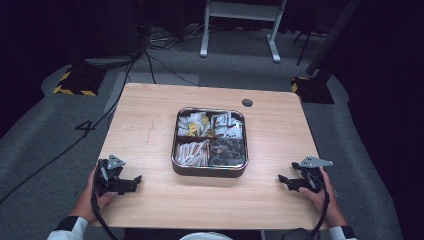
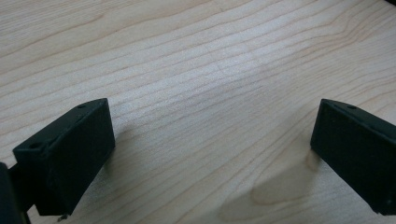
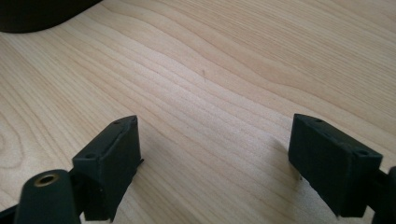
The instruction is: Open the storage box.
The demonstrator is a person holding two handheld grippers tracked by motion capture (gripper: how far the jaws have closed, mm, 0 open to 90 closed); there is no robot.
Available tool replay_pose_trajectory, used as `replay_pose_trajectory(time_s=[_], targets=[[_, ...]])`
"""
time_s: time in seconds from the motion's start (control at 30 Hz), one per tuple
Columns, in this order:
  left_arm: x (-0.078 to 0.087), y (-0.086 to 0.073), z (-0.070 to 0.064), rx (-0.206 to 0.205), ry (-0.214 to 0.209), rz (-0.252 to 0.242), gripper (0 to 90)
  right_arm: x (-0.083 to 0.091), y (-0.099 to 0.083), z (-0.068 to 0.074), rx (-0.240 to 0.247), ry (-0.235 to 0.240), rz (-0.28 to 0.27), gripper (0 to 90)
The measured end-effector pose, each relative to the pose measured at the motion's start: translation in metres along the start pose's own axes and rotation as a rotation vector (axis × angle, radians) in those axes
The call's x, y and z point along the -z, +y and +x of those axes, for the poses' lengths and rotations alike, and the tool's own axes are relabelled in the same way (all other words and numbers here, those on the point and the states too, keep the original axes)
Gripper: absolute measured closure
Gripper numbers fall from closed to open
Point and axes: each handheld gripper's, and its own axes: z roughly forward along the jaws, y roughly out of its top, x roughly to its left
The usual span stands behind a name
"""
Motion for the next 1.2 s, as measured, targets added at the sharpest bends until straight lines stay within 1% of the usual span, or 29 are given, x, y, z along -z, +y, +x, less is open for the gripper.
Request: replay_pose_trajectory(time_s=[0.3, 0.47, 0.57, 0.6, 0.73, 0.8, 0.87, 1.07, 1.2], targets=[[0.001, -0.001, 0.001, -0.004, -0.004, -0.003, 0.0, -0.002, 0.001, -0.003, 0.007, 0.007, 0.006, 14.8], [0.001, -0.001, 0.001, -0.010, -0.009, 0.002, 0.0, -0.003, 0.002, -0.004, -0.011, -0.013, 0.007, 14.8], [0.001, 0.000, 0.002, -0.016, -0.015, 0.011, 0.0, -0.001, 0.002, -0.005, -0.016, -0.022, 0.019, 14.8], [0.001, 0.001, 0.004, -0.031, -0.025, 0.014, 0.0, -0.001, 0.002, -0.005, -0.014, -0.018, 0.017, 14.8], [0.000, 0.000, 0.006, -0.044, -0.037, -0.001, 0.0, -0.001, 0.003, -0.006, -0.011, -0.014, 0.024, 14.9], [0.000, 0.000, 0.006, -0.050, -0.040, -0.001, 0.0, -0.001, 0.004, -0.006, -0.024, -0.009, 0.024, 16.4], [0.000, 0.000, 0.007, -0.051, -0.043, -0.001, 0.0, -0.001, 0.005, -0.007, -0.028, 0.006, 0.021, 19.4], [0.000, 0.000, 0.007, -0.052, -0.043, -0.001, 0.0, 0.000, 0.012, -0.007, -0.028, 0.015, 0.008, 19.7], [0.000, 0.000, 0.007, -0.052, -0.043, -0.001, 0.0, 0.004, 0.022, -0.005, -0.022, 0.041, -0.020, 20.2]])
